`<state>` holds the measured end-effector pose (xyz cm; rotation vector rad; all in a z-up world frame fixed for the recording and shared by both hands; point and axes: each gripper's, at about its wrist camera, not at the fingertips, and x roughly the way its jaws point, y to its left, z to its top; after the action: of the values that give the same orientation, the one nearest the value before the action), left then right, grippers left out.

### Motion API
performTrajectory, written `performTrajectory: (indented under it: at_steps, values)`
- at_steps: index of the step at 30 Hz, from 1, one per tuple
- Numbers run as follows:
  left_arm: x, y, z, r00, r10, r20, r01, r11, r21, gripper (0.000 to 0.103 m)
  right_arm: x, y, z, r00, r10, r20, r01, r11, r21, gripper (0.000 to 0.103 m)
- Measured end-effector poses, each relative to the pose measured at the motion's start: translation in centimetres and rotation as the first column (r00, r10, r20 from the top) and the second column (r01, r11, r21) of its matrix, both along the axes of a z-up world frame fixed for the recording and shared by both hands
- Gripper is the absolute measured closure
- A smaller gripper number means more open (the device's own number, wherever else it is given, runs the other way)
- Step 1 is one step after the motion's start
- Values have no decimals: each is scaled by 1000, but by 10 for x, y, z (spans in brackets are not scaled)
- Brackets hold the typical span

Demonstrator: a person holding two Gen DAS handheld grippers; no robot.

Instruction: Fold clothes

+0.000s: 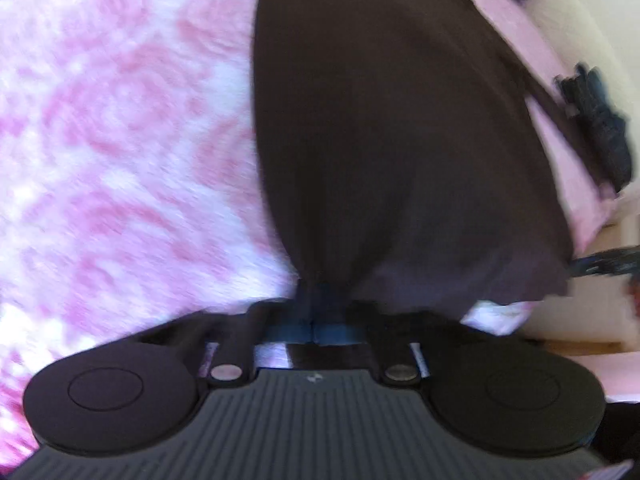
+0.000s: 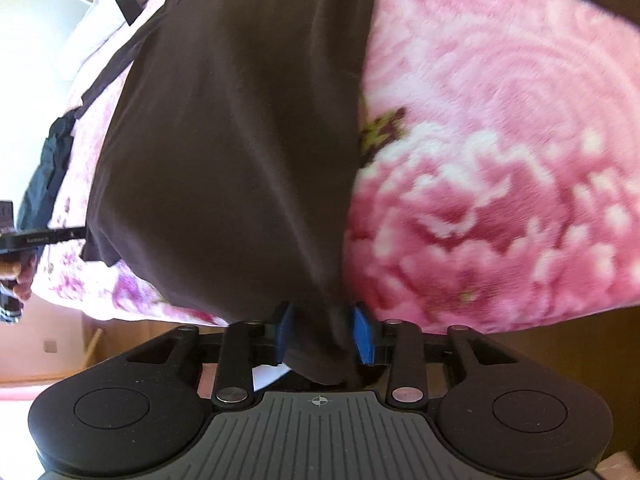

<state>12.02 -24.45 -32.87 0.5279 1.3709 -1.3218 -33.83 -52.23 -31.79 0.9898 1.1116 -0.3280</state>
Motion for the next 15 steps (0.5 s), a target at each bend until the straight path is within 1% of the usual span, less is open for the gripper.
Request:
performTrajectory:
  at_steps: [1,2,3,6,7,8,10,12,13,14,15]
  values:
    - [1,2,6,1000,-5,-13,5,1000,-6,103,1,-3,0,1000,3,-1,-3,999,42,69]
    - [4,5,17,1000,-15,-13,15,1000,-15,103,2,-7,1,1000,6,-2,-6,997,83,97]
    - [7,8,29,1000,-25,-15,24,999,-26,103,3,-11,1,1000,9,-2,-9,992,125,99]
    - [26,17,72,999,-52,-8,52,997,-60,103,-8,-30,31,996,2,94,-27,964,266,100]
    - [32,17,79,999,-47,1,47,997,-62,103,-12,-37,41,992,-4,126,-35,950,311,100]
    - [38,15,81,999,-34,12,35,998,-59,103,-17,-46,46,992,-28,126,-11,952,305,100]
    - [43,3,69,998,-41,38,41,999,-18,103,-21,-67,41,993,-85,77,62,964,258,100]
    - [39,-8,49,997,-60,37,59,997,43,103,-11,-75,31,997,-70,7,68,978,199,100]
    - [35,-14,36,996,-81,41,78,994,74,103,-3,-74,25,999,-34,-26,38,985,171,100]
    - [31,-16,25,992,-113,53,107,989,99,103,1,-73,21,999,-2,-44,10,985,171,100]
    - [29,-14,23,990,-128,50,122,987,104,103,5,-71,17,998,29,-62,-18,985,172,100]
